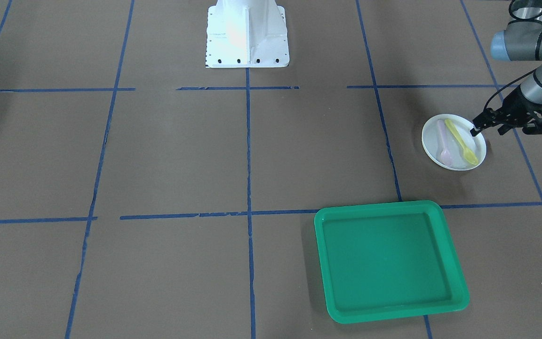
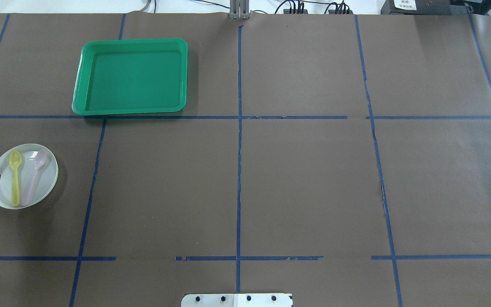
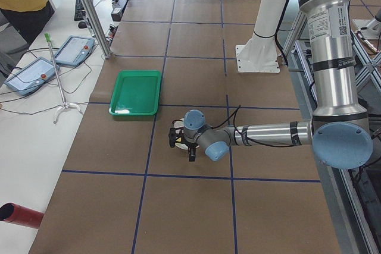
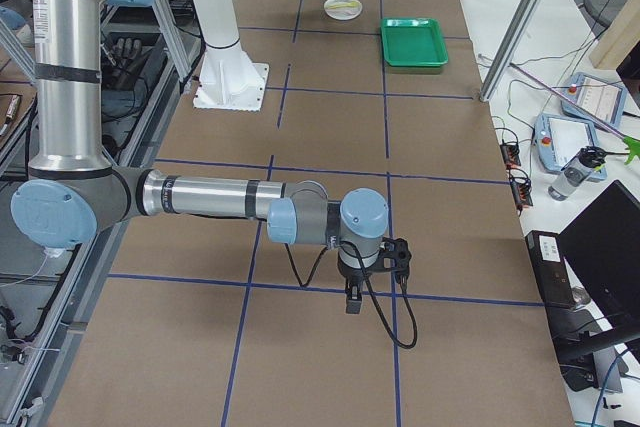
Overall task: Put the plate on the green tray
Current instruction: 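Grasp the rim of the white plate with the left gripper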
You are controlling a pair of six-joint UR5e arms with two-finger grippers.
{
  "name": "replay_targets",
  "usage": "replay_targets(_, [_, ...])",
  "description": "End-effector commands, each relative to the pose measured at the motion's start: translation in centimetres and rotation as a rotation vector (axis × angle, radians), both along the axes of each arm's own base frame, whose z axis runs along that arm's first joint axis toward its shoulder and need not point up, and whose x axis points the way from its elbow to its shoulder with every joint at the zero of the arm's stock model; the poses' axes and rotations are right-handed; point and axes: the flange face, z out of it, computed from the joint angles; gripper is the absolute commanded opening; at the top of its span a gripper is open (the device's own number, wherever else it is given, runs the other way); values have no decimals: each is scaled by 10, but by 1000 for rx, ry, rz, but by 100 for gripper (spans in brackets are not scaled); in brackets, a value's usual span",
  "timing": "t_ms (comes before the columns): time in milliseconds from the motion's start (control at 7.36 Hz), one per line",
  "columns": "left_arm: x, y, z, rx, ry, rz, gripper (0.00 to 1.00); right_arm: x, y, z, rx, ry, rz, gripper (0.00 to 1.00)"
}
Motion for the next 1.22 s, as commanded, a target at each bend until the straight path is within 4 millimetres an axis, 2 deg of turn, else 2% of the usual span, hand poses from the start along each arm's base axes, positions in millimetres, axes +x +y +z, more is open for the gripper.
replay_targets(0, [2,-4,0,15,-16,-11,91,0,0,0,0,0,0,100])
replay_targets(272, [9,-4,-2,18,-14,2,70,0,0,0,0,0,0,100])
replay_targets(679, [17,-5,-6,23,-8,16,62,0,0,0,0,-1,0,100])
replay_targets(815, [18,-4,-6,23,-9,18,49,0,0,0,0,0,0,100])
replay_targets(951, [18,-3,-4,19,-13,19,15,0,0,0,0,0,0,100])
replay_targets(1086, [16,-2,-1,12,-16,19,0,0,0,0,0,-1,0,100])
